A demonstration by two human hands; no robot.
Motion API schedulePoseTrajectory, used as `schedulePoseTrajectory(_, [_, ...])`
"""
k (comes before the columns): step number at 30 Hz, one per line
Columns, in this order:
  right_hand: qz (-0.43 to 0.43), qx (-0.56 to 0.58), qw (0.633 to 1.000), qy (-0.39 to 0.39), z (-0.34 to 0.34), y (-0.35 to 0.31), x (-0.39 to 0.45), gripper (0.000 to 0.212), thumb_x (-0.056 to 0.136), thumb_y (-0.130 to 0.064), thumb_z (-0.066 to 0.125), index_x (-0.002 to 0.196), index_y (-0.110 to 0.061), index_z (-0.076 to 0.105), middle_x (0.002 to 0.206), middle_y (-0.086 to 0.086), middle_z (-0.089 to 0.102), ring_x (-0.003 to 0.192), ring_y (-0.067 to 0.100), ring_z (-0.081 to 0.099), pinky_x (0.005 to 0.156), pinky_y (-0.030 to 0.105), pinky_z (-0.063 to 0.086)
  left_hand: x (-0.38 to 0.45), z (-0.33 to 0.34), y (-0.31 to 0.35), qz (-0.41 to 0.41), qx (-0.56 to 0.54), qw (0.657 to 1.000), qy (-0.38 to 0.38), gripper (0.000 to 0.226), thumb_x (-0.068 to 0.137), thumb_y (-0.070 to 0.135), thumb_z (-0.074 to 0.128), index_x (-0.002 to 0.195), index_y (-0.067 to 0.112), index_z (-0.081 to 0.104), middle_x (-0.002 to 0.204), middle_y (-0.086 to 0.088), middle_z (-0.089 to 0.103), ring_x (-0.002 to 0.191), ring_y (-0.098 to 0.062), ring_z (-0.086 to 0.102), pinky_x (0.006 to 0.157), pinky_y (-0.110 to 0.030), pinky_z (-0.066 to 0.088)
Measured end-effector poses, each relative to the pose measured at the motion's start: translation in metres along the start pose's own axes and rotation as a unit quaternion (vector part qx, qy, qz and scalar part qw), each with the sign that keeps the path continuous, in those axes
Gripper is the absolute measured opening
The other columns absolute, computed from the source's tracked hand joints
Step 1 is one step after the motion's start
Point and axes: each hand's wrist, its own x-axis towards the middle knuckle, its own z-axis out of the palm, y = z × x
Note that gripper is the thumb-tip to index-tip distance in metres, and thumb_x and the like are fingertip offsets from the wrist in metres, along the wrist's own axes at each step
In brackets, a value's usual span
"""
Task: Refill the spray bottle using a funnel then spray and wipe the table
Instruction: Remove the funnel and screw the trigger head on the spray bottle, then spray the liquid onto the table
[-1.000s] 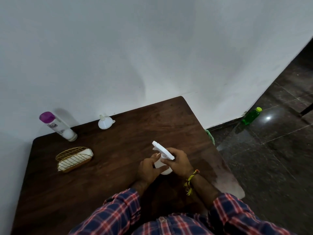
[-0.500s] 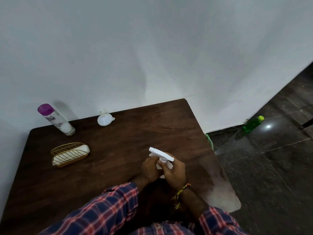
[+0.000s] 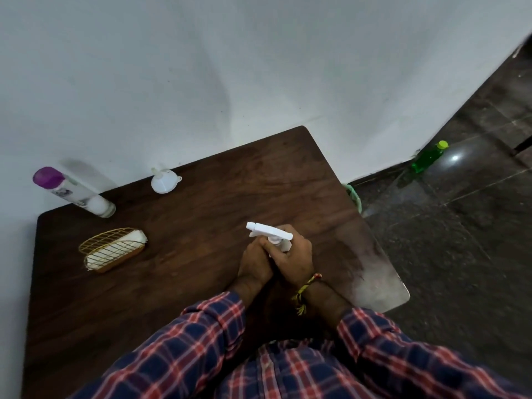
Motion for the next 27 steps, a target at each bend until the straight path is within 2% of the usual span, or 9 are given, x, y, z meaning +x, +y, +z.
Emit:
schedulePoseTrajectory(2, [0.01, -0.031, 0.998, -0.055, -0.002, 0.001, 0.013, 0.039, 0.068, -0.054, 0.078, 0.082, -0.025, 0.055, 0.079, -0.009, 0.069, 0.077, 0.01, 0.066, 0.073, 0.04, 0.054, 0.0, 0.0, 0.003, 0.014, -0.008, 0.999, -0.03, 0.038, 0.09, 0.038, 0.051, 0.116, 0.012, 0.062, 0.11, 0.002, 0.062, 0.108, -0.012, 0.06, 0.091, -0.024, 0.046])
schedulePoseTrajectory(4, [-0.01, -0.043, 0.994, -0.095, -0.003, -0.002, 0.026, 0.043, 0.066, -0.06, 0.075, 0.08, -0.025, 0.054, 0.079, -0.009, 0.066, 0.077, 0.009, 0.065, 0.072, 0.04, 0.053, 0.001, -0.002, 0.004, 0.003, -0.02, 0.999, -0.035, 0.04, 0.09, 0.029, 0.056, 0.123, 0.008, 0.057, 0.12, -0.002, 0.06, 0.116, -0.016, 0.057, 0.098, -0.026, 0.045])
schedulePoseTrajectory(7, [-0.067, -0.03, 0.988, -0.134, 0.001, -0.005, 0.036, 0.041, 0.077, -0.062, 0.067, 0.1, -0.028, 0.066, 0.099, -0.012, 0.07, 0.095, 0.006, 0.066, 0.085, 0.039, 0.052, -0.006, -0.007, 0.007, 0.008, -0.086, 0.996, -0.03, 0.063, 0.084, 0.041, 0.056, 0.135, 0.006, 0.047, 0.131, -0.007, 0.054, 0.125, -0.023, 0.051, 0.101, -0.028, 0.041])
schedulePoseTrajectory(11, [-0.093, 0.046, 0.983, -0.149, 0.012, -0.001, 0.03, 0.039, 0.09, -0.041, 0.065, 0.124, -0.021, 0.063, 0.123, -0.01, 0.066, 0.113, 0.009, 0.063, 0.097, 0.041, 0.051, -0.017, -0.01, 0.001, 0.03, -0.063, 0.996, -0.047, 0.064, 0.087, 0.047, 0.043, 0.144, 0.019, 0.032, 0.143, -0.001, 0.045, 0.132, -0.007, 0.04, 0.112, -0.021, 0.031])
schedulePoseTrajectory(14, [-0.089, 0.126, 0.979, -0.131, 0.015, -0.002, 0.022, 0.037, 0.09, -0.011, 0.067, 0.127, -0.008, 0.062, 0.127, -0.001, 0.065, 0.115, 0.018, 0.064, 0.096, 0.038, 0.053, -0.022, -0.017, -0.014, 0.017, -0.058, 0.996, -0.064, 0.062, 0.091, 0.039, 0.054, 0.147, 0.024, 0.032, 0.144, -0.003, 0.048, 0.132, -0.019, 0.047, 0.11, -0.033, 0.038])
schedulePoseTrajectory(16, [-0.083, 0.129, 0.983, -0.103, 0.016, -0.001, 0.018, 0.033, 0.087, -0.002, 0.069, 0.12, -0.011, 0.066, 0.119, -0.002, 0.069, 0.11, 0.014, 0.066, 0.093, 0.037, 0.055, -0.029, -0.026, -0.025, 0.015, -0.033, 0.997, -0.074, 0.058, 0.095, 0.029, 0.054, 0.149, 0.021, 0.033, 0.142, -0.004, 0.052, 0.128, -0.022, 0.051, 0.108, -0.035, 0.039])
schedulePoseTrajectory(20, [-0.105, 0.102, 0.987, -0.071, 0.018, -0.011, 0.014, 0.022, 0.087, -0.013, 0.069, 0.107, -0.022, 0.071, 0.1, -0.005, 0.074, 0.084, 0.014, 0.073, 0.072, 0.039, 0.06, -0.045, -0.042, -0.056, -0.02, -0.012, 0.997, -0.078, 0.038, 0.097, 0.034, 0.05, 0.133, 0.022, 0.056, 0.13, 0.0, 0.062, 0.12, -0.018, 0.057, 0.106, -0.037, 0.042])
schedulePoseTrajectory(23, [-0.094, 0.085, 0.987, -0.102, 0.019, -0.026, 0.01, 0.014, 0.09, -0.01, 0.068, 0.099, -0.018, 0.074, 0.084, 0.002, 0.074, 0.055, 0.018, 0.066, 0.054, 0.04, 0.056, -0.06, -0.049, -0.091, -0.072, -0.01, 0.996, -0.052, 0.042, 0.096, 0.04, 0.052, 0.133, 0.022, 0.056, 0.132, 0.001, 0.061, 0.123, -0.018, 0.055, 0.107, -0.037, 0.041])
schedulePoseTrajectory(27, [-0.08, 0.05, 0.979, -0.18, 0.029, -0.039, -0.005, 0.006, 0.09, -0.013, 0.069, 0.092, -0.018, 0.071, 0.077, 0.001, 0.069, 0.057, 0.012, 0.062, 0.056, 0.032, 0.051, -0.088, -0.05, -0.14, -0.149, -0.006, 0.989, -0.012, 0.045, 0.094, 0.04, 0.053, 0.136, 0.024, 0.052, 0.137, 0.0, 0.056, 0.128, -0.019, 0.05, 0.108, -0.034, 0.039])
